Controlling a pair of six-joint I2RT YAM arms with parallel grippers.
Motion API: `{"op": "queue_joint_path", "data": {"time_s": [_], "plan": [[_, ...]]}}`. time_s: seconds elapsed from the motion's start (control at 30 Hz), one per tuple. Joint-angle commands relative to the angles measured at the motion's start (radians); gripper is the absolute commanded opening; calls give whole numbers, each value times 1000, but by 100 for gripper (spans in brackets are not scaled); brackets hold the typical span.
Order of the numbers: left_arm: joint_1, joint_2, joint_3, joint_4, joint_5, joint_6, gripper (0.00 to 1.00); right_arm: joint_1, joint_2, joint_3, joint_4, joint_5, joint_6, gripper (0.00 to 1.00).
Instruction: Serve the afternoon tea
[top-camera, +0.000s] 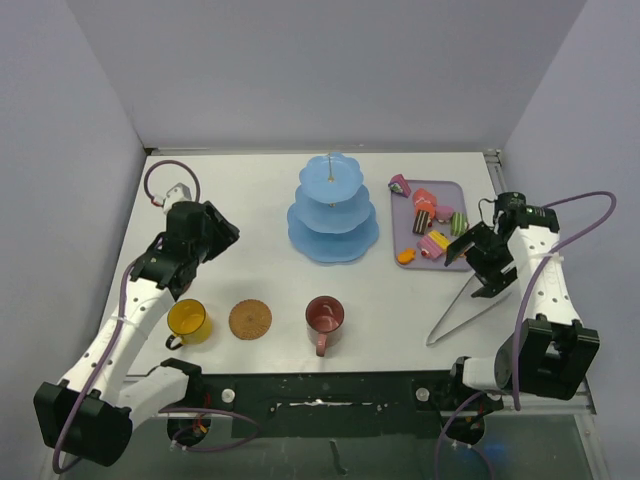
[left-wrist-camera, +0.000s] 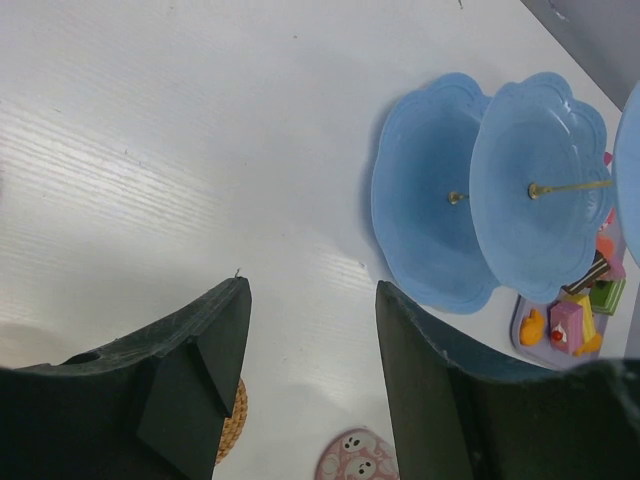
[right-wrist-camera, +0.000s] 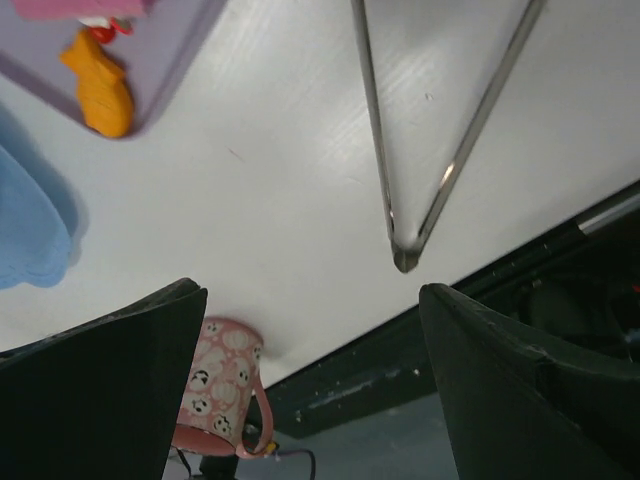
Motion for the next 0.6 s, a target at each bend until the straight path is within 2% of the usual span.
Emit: {"op": "queue_joint_path", "data": {"time_s": [0.0, 0.17, 0.37, 0.57], "plan": [[7, -24, 3, 58, 0, 15, 52, -2, 5, -11, -189, -39, 43, 92], [9, -4, 8, 70, -1, 22, 52, -12, -19, -151, -187, -45, 89, 92], [18, 9, 15, 68, 0, 31, 52, -13, 40, -212, -162, -40, 79, 92], [30, 16, 14, 79, -5, 40, 52, -13, 106, -251, -47, -34, 63, 92]]}}
